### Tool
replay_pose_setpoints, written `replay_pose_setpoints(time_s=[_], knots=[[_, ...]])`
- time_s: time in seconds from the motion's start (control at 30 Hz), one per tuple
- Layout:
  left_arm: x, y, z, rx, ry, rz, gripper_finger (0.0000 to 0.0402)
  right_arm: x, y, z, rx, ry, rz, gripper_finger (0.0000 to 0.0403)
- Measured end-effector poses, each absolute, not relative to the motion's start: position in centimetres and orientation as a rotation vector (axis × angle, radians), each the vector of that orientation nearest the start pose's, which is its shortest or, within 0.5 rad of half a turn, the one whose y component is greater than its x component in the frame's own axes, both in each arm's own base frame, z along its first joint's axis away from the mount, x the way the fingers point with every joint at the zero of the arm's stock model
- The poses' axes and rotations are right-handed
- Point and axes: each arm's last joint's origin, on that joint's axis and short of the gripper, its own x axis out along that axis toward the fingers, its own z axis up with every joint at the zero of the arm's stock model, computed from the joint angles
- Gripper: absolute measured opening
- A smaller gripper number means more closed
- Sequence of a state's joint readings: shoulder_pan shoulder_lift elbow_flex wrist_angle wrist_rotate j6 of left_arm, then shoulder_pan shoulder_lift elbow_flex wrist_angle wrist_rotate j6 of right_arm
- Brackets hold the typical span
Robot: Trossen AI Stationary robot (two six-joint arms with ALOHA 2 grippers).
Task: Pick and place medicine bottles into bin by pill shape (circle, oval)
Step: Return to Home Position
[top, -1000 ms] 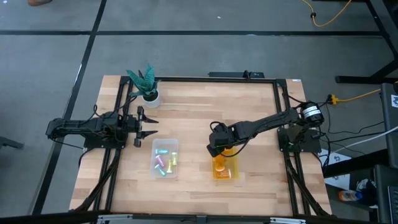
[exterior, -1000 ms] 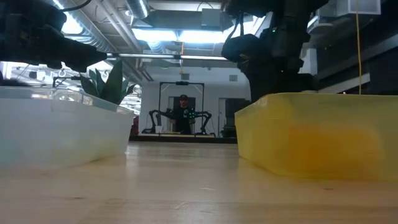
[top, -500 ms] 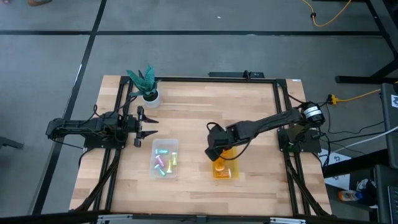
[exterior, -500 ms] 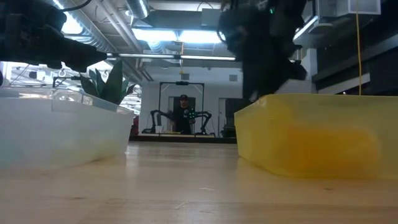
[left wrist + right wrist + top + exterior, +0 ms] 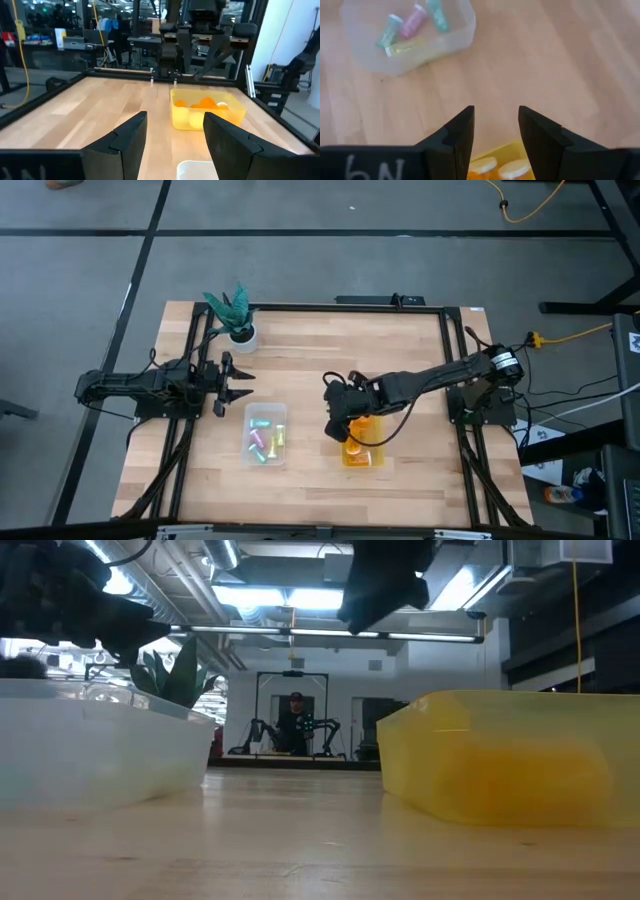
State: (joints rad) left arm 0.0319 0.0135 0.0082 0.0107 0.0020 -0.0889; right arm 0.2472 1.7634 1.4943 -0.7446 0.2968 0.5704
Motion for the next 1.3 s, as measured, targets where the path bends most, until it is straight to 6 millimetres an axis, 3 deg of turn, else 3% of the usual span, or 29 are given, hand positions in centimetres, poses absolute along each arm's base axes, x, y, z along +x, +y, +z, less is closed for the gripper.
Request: replay_pose_setpoints(time_s=[0.3, 0.6, 0.97, 1.3], knots=[[9.9, 0.3, 16.5, -0.011, 0.006, 0.037, 0.019, 37.8, 7.2, 28.7, 0.083, 0.773, -0.303, 0.0155], [9.9, 0.3, 16.5, -0.115, 0.007, 0.038, 0.019, 39.0, 7.3, 30.0, -0.169, 0.64, -0.175, 0.0155], [9.9, 0.3, 16.5, -0.122, 0.007, 0.039, 0.019, 39.6, 6.5, 30.6, -0.134, 0.569, -0.201, 0.0155], [9.9, 0.3, 16.5, -0.122, 0.007, 0.039, 0.019, 39.6, 6.5, 29.9, -0.083, 0.639, 0.009, 0.0155]])
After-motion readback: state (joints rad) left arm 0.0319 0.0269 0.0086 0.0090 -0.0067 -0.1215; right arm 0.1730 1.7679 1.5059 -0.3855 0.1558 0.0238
